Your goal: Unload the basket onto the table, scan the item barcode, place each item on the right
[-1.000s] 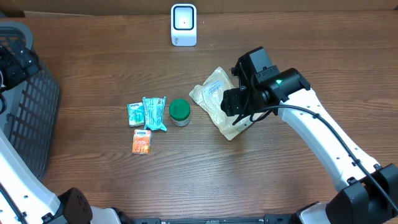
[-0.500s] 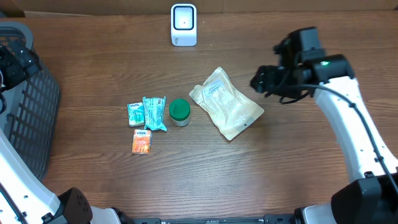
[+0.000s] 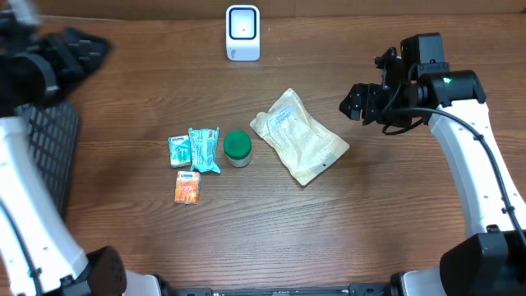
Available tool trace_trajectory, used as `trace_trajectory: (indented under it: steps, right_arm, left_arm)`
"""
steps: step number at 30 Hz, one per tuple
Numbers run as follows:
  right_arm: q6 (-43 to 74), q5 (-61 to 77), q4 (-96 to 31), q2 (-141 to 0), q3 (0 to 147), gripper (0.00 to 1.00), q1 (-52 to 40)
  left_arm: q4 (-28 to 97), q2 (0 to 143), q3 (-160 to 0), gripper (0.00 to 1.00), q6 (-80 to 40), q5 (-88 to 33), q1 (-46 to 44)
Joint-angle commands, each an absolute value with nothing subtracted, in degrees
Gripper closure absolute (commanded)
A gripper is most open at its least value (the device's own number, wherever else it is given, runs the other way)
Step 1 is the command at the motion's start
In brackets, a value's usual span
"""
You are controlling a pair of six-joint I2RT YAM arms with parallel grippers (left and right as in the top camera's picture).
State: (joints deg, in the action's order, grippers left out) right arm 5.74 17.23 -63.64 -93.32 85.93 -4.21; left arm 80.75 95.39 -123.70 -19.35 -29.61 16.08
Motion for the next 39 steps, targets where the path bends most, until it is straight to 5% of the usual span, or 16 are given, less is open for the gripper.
trace_trajectory:
  steps: [1,11,29,39]
  right_arm:
    - [0.95,21.41,-63.07,-94.76,87.50,0.17,-4.10]
    - [-8.29,31.53,-56.55,-107.81,87.50,0.15,-4.10]
    - [-17.50,38.68,-48.42,-122.56,87.44,0.14,-5.98]
    - [-18.04,36.95,-48.25,-126.87,87.39,0.35,-9.41]
  left_arm:
    - [79.90,97.43,-122.19,0.34,-19.09,-26.94,6.87]
    - [74.22,100.31,-122.19,0.29,-22.85,-12.10,-12.47]
    - [72.58,103.72,-122.17,0.20,-23.81,-11.42,-13.85]
    - [72.58,103.72,-122.19,0.16,-23.86,-11.42,-13.85]
